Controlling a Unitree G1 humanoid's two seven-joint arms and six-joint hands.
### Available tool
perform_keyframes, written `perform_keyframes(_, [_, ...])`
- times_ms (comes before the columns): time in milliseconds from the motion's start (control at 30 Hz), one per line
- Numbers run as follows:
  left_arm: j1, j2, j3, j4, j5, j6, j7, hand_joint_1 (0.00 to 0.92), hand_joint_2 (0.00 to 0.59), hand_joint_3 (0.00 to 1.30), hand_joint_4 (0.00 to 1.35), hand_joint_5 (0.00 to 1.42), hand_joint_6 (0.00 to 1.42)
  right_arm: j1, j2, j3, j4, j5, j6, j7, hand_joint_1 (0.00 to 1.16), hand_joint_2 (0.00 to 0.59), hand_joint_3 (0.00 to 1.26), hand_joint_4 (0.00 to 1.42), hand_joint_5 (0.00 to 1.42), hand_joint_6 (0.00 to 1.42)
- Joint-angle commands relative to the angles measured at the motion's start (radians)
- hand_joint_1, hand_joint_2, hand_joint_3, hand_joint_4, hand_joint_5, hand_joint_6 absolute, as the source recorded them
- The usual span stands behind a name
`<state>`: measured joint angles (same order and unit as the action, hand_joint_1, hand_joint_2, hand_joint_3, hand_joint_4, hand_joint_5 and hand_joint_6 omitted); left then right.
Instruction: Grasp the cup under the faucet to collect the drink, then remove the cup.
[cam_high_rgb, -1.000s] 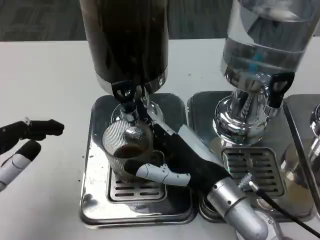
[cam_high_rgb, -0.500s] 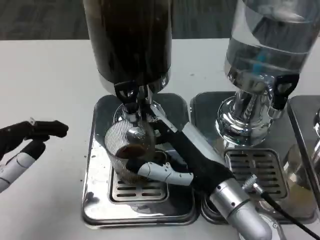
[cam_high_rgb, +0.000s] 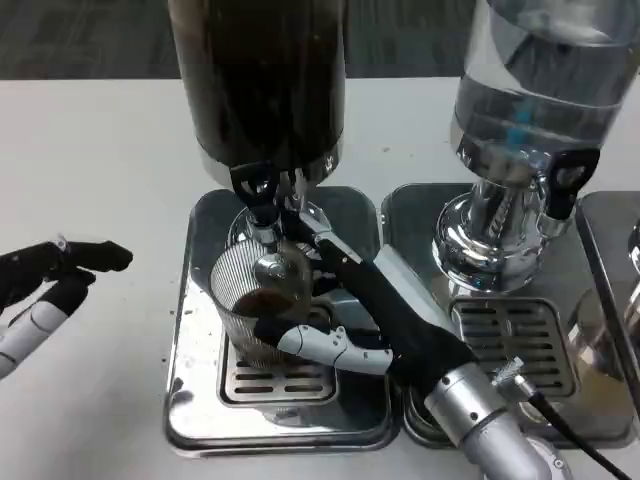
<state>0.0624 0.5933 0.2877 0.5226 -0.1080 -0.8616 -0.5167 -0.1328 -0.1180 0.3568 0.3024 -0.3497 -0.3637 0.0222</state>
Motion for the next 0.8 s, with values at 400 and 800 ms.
perform_keyframes(400, [0.001, 0.032, -0.017, 0.008, -0.01, -0.016, -0.019, 0.0, 0.158, 0.5, 0.45, 0.34, 0.4, -0.042, 0.028, 0.006, 0.03, 0.027, 0.0, 0.056, 0.26, 0.061, 0.08, 0.09, 0.22, 0.3])
perform_keyframes(800, [0.013, 0.034, -0.014, 0.004, -0.015, -0.019, -0.017, 0.0, 0.17, 0.51, 0.47, 0.34, 0.39, -0.078, 0.027, 0.023, 0.064, 0.003, 0.01, 0.073, 0.23, 0.025, 0.06, 0.07, 0.2, 0.28])
